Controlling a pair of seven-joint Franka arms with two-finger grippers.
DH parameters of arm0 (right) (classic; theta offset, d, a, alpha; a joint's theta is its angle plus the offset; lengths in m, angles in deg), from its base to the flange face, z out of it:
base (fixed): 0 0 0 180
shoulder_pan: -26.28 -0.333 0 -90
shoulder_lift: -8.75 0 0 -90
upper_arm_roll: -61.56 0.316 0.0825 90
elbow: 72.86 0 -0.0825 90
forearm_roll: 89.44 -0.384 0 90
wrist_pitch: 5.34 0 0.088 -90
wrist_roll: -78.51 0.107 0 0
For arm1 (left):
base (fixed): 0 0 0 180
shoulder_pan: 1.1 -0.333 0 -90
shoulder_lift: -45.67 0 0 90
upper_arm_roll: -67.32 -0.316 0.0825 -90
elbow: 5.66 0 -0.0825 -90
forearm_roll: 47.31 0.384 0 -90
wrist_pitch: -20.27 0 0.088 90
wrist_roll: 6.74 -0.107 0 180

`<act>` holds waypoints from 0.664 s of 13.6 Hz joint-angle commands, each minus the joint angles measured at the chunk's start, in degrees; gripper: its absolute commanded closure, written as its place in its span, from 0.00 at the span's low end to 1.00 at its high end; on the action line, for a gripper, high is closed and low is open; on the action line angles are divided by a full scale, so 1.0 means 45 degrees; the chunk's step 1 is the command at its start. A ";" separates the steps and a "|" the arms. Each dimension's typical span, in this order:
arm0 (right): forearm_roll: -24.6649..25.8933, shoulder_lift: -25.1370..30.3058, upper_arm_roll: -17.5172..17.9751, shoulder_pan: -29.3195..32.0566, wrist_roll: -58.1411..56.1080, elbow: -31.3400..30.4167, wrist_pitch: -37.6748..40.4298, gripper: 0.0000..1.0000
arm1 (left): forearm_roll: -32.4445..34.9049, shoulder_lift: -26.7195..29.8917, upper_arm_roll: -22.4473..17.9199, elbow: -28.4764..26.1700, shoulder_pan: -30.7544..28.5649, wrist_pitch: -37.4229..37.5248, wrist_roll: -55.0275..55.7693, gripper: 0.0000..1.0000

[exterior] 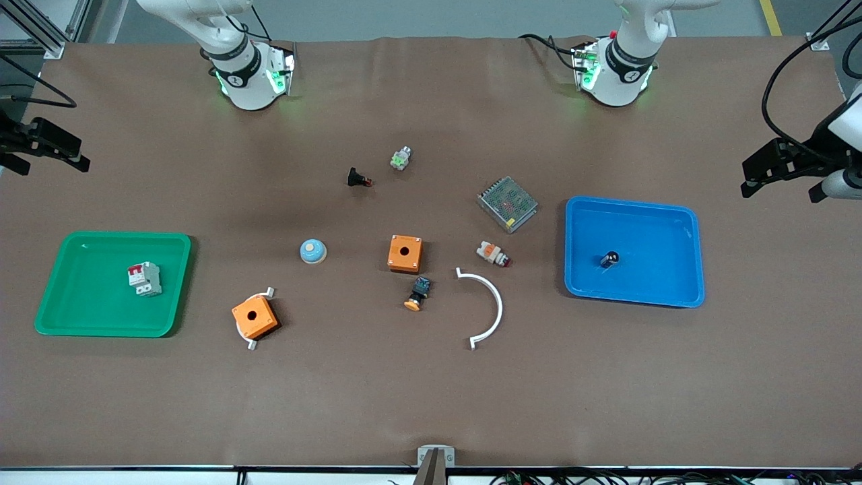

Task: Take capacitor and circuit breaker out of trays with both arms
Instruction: 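Reach the left gripper to the capacitor while the right gripper reaches the breaker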

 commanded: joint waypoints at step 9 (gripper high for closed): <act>-0.0008 0.0190 0.0067 0.0278 -0.0126 -0.0248 -0.0310 0.00 | -0.0151 -0.1342 0.0153 -0.2883 0.0256 -0.1276 -0.0043 0.00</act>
